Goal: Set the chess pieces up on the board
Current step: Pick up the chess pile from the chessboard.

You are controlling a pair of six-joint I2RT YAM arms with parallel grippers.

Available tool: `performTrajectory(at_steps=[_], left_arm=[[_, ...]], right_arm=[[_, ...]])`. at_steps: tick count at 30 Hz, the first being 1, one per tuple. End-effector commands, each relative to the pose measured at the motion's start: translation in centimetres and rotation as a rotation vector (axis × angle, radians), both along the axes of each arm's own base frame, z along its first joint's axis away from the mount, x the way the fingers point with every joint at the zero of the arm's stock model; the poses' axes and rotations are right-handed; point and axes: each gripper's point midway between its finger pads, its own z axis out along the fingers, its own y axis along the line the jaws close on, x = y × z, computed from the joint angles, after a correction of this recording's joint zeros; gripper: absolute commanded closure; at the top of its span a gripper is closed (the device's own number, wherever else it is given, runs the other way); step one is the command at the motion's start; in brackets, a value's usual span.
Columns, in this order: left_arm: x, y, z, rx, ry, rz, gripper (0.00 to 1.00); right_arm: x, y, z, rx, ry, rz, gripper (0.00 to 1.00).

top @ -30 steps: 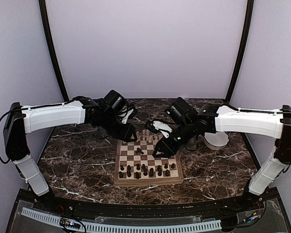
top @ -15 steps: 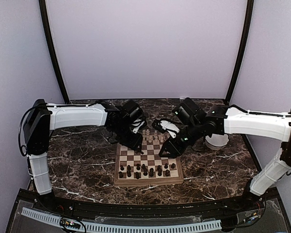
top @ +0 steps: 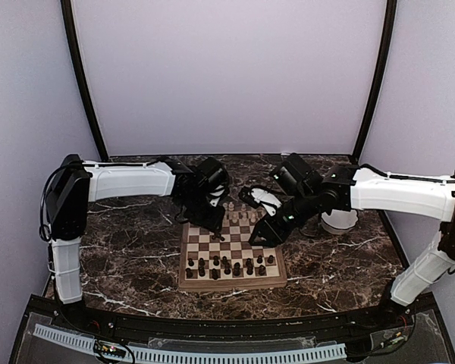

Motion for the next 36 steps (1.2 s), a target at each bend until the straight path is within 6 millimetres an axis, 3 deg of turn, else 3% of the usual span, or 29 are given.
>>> performTrajectory(at_steps=[1, 4, 8, 11, 14, 15, 20, 24, 36], left_arm=[[0.0, 0.1, 0.2, 0.008, 0.011, 0.036, 0.62], [0.0, 0.2, 1.2, -0.001, 0.004, 0.043, 0.61], [-0.1, 1.2, 4.1, -0.034, -0.054, 0.074, 0.59], [-0.4, 3.0, 6.7, -0.078, -0.097, 0.12, 0.57], [-1.0, 5.2, 7.4, -0.104, -0.107, 0.174, 0.56], [-0.8, 6.0, 8.6, -0.134, -0.124, 0.195, 0.56], [-1.6, 9.6, 9.2, -0.147, -0.131, 0.278, 0.57], [-2.2, 11.0, 9.0, -0.143, -0.129, 0.317, 0.57], [-2.5, 11.6, 8.7, -0.144, -0.121, 0.339, 0.57]], right_arm=[[0.8, 0.1, 0.1, 0.009, -0.038, -0.018, 0.58], [2.3, 0.2, -0.7, -0.027, -0.085, -0.047, 0.58], [4.6, 1.7, -1.8, -0.051, -0.143, -0.067, 0.58], [5.9, 3.3, -2.8, -0.061, -0.156, -0.06, 0.57], [6.5, 4.7, -3.8, -0.056, -0.144, -0.047, 0.56], [6.6, 5.1, -4.1, -0.052, -0.137, -0.041, 0.56], [7.2, 7.0, -5.4, -0.037, -0.119, -0.022, 0.56], [8.1, 8.1, -6.3, -0.048, -0.113, -0.017, 0.56], [8.9, 9.9, -8.2, -0.054, -0.069, -0.026, 0.57]])
